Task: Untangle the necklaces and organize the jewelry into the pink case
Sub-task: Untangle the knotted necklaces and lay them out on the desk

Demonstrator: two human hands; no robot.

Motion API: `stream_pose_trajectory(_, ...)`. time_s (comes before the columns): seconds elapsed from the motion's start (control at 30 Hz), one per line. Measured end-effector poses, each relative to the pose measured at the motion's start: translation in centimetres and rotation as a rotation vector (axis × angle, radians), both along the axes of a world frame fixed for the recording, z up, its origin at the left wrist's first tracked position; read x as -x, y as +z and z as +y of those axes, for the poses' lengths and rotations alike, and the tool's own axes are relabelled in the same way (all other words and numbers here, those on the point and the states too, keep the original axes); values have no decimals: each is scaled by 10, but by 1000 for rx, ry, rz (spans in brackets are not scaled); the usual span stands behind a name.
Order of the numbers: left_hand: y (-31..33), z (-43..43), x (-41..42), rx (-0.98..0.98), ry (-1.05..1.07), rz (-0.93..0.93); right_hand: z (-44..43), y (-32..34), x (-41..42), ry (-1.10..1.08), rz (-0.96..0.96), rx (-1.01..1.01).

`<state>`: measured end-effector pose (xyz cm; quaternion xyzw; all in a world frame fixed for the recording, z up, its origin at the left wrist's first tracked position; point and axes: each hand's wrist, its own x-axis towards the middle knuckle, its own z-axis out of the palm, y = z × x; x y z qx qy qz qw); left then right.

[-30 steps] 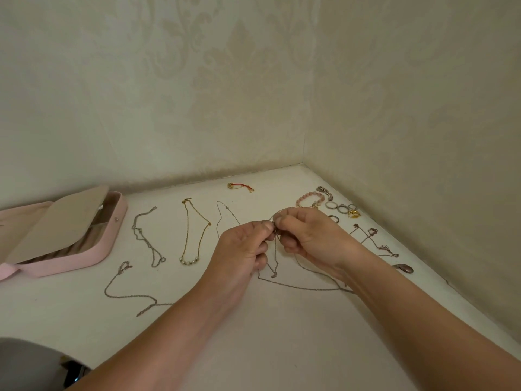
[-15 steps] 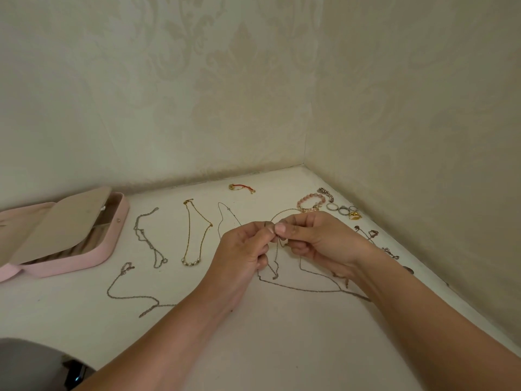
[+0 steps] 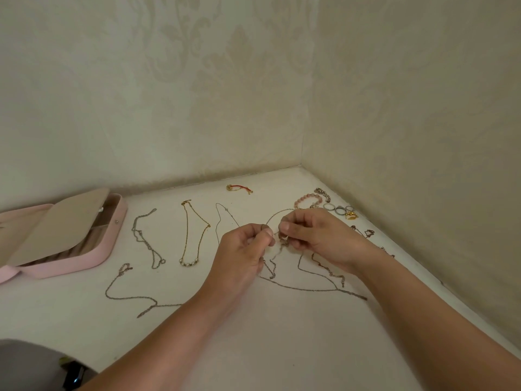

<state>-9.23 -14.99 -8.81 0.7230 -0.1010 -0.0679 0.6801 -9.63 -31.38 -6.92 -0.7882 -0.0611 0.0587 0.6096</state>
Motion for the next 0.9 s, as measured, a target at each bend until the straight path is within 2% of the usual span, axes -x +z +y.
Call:
stream_pose_trajectory(0.13,-1,0,0,-14,-11,12,8,4,1,-143,-167,298)
stream_pose_trajectory(0.2,-1,0,-1,10,-6,28,11,5,2,-184,-261,374)
stream_pose_trajectory(0.4,-1,2,-2,94,-23,46,10,6,3,-124,-231,278)
stream_pose_trajectory(0.67,-4,5,-5,74,-43,11,7,11,6,-17,-134,158)
stream_pose_trajectory(0.9,-4,3,-4,-4,-26,-5,9,7,2,-114,-212,177)
